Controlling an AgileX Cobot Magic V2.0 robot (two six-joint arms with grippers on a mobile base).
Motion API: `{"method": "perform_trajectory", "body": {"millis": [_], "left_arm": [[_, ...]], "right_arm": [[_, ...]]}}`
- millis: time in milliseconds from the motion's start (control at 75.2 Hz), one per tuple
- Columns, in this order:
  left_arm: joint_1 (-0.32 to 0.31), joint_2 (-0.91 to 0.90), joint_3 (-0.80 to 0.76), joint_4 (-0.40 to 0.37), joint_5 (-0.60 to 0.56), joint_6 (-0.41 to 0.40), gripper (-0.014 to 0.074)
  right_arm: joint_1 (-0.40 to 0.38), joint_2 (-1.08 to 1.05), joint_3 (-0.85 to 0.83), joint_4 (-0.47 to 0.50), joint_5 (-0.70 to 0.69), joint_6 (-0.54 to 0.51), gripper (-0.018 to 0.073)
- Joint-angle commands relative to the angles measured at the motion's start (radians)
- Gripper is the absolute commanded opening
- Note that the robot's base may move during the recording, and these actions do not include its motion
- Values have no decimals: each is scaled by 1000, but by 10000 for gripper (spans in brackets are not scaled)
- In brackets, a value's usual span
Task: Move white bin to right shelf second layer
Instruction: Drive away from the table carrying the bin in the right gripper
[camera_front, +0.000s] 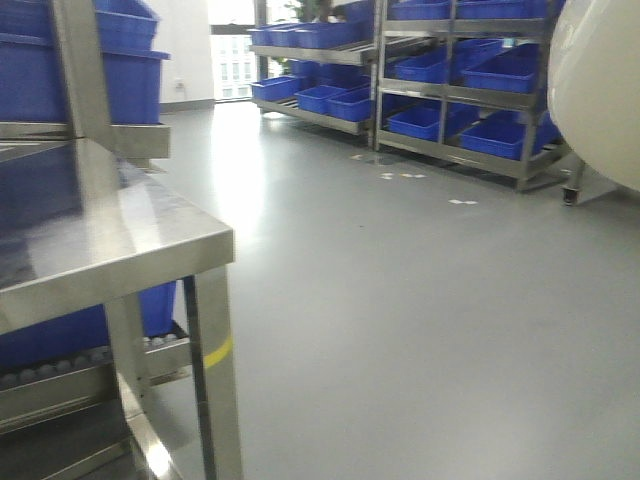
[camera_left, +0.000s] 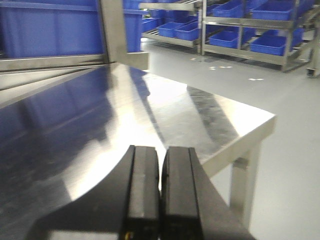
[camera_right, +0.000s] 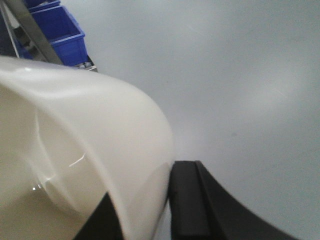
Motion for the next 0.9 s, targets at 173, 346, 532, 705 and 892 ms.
{"method": "perform_trajectory", "body": {"millis": [173, 346, 532, 705, 892], "left_arm": [[-6, -14, 37, 0, -87, -5, 85], [-6, -14, 37, 0, -87, -5, 85], [-6, -14, 37, 0, -87, -5, 85], [-6, -14, 37, 0, -87, -5, 85], [-6, -14, 37, 0, -87, -5, 85]], "right_arm": [[-5, -4, -30, 15, -86, -3, 56], [-5, -4, -30, 15, -86, -3, 56], [-5, -4, -30, 15, -86, -3, 56], [-5, -4, -30, 15, -86, -3, 56], [-5, -4, -30, 15, -86, -3, 56]]}}
